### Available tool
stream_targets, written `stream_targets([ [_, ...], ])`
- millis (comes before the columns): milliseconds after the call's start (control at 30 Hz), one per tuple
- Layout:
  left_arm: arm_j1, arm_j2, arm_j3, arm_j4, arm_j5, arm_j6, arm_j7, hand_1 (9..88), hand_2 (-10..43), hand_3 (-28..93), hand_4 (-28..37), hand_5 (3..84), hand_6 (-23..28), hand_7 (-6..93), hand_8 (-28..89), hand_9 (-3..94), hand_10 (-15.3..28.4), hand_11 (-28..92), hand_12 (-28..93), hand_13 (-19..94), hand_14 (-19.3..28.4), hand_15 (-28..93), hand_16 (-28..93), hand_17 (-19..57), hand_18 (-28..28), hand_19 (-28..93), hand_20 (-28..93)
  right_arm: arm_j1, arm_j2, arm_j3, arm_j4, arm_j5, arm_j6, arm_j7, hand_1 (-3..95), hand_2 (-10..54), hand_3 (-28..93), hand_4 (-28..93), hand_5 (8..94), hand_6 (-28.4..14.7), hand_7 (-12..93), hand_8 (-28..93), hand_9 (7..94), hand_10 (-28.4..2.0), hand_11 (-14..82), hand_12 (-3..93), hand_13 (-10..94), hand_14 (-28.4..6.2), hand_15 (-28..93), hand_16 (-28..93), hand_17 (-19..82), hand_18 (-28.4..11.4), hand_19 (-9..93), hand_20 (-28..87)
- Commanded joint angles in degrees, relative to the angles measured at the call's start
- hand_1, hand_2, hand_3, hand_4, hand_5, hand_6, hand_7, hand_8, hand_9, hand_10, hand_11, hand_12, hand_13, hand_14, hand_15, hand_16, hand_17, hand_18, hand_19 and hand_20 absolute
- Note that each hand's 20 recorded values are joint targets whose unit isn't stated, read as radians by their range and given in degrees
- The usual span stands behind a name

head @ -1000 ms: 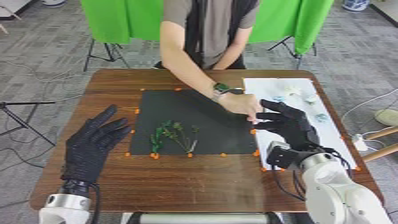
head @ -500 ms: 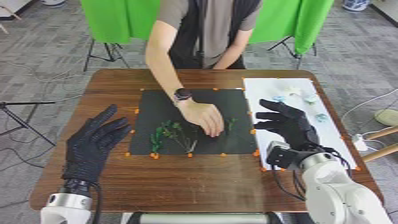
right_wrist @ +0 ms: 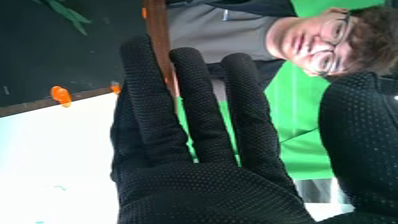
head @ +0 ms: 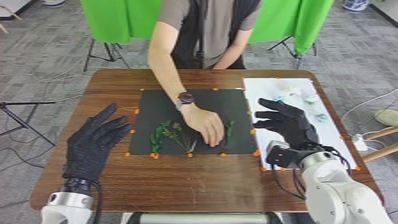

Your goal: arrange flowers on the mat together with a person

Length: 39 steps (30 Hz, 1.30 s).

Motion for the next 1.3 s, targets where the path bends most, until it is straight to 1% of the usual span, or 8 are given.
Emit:
stream_targets([
  [33, -0.08, -0.38, 0.43, 0.54, -0.11, 0.55, -0.07, 20.1, 8.3, 76, -28.3, 37.2, 9.3, 10.0, -8, 38.6, 22.9, 26, 11, 29, 28.4, 52, -10, -6.7, 26.2, 64, -2, -0.46, -0.6, 0.74, -0.51, -1.25, -0.54, -0.11, 19.0, 2.5, 85, -28, 54.9, -2.6, 13, -13, 58.1, -18.9, 14.6, 11.9, 48, -22.2, 42, 9, 7, -20.2, 52, 17],
  [167, -0.03, 0.22, 0.8, 0.54, -0.37, 0.93, 0.65, 20.1, 8.4, 76, -28.3, 37.2, 9.3, 10.0, -8, 38.5, 22.9, 26, 11, 29, 28.4, 52, -10, -6.7, 26.2, 64, -2, -0.23, -0.32, 0.56, -0.52, -1.82, -0.15, -0.19, 19.0, 2.5, 86, -28, 54.9, -2.6, 13, -13, 58.2, -18.9, 14.7, 12.0, 48, -22.2, 43, 9, 7, -20.3, 52, 17],
  [567, -0.06, 0.08, 0.75, 0.27, -0.52, 1.45, 0.04, 20.1, 8.4, 76, -28.3, 37.0, 9.3, 10.3, -8, 38.4, 22.8, 26, 11, 28, 28.4, 52, -10, -6.7, 26.2, 64, -2, 1.55, 2.07, -0.58, -0.56, -9.33, 3.64, 2.05, 20.0, 1.9, 86, -28, 54.3, -2.5, 13, -13, 60.9, -19.3, 19.8, 13.0, 51, -21.3, 51, 9, 7, -20.1, 53, 18],
  [733, 0.19, 0.33, 0.57, 0.09, -0.65, 1.63, 0.16, 20.1, 8.4, 76, -28.3, 37.0, 9.3, 10.3, -8, 38.5, 22.8, 26, 11, 28, 28.4, 52, -10, -6.8, 26.2, 64, -2, 4.89, 4.89, -2.98, 0.04, -17.8, 7.62, 6.65, 20.8, 1.1, 86, -28, 51.4, -1.7, 13, -13, 61.7, -19.5, 21.8, 13.2, 52, -20.5, 54, 8, 8, -20.2, 55, 18],
  [833, 0.19, 0.38, 0.53, -0.01, -0.54, 1.45, -0.05, 20.1, 8.4, 76, -28.3, 37.0, 9.3, 10.3, -8, 38.5, 22.8, 26, 11, 28, 28.4, 52, -10, -6.8, 26.2, 64, -1, 9.63, 7.29, -6.77, 1.64, -25.01, 10.55, 13.23, 21.9, 0.2, 86, -28, 48.6, -1.2, 13, -13, 61.5, -19.6, 22.5, 13.2, 54, -20.0, 56, 8, 9, -20.4, 56, 19],
  [933, 0.34, 0.31, 0.24, -0.38, -0.39, 1.5, -0.3, 20.2, 8.4, 76, -28.3, 37.0, 9.3, 10.3, -8, 38.4, 22.7, 26, 11, 28, 28.4, 52, -10, -6.8, 26.1, 64, -1, 10.3, 7.73, -6.55, 2.07, -31.67, 8.07, 18.22, 22.3, -0.3, 86, -28, 47.7, -0.7, 13, -13, 61.7, -19.7, 22.9, 13.2, 54, -19.7, 57, 7, 9, -20.6, 57, 19],
  [1167, 0.1, 0.07, -0.09, -0.48, -0.07, 0.56, -0.75, 20.4, 8.1, 77, -28.3, 37.1, 9.4, 10.3, -8, 38.4, 22.9, 27, 11, 28, 28.4, 52, -11, -6.8, 26.1, 65, -1, 12.92, 9.67, -9.49, 4.77, -47.39, 4.41, 26.83, 23.5, -1.3, 85, -28, 45.1, 0.0, 13, -13, 62.5, -19.8, 24.7, 13.6, 57, -18.5, 59, 7, 10, -20.9, 59, 18],
  [1300, 0.0, 0.06, -0.23, -0.55, -0.02, 0.55, -0.94, 20.8, 7.9, 77, -28.3, 37.1, 9.4, 10.3, -8, 38.4, 22.8, 27, 11, 28, 28.4, 52, -10, -6.1, 26.7, 67, 0, 12.95, 10.34, -10.37, 6.21, -53.5, 0.61, 28.64, 25.3, -2.5, 85, -28, 45.2, 0.2, 13, -13, 63.5, -19.2, 25.4, 13.5, 58, -17.7, 59, 7, 11, -20.7, 60, 18],
])
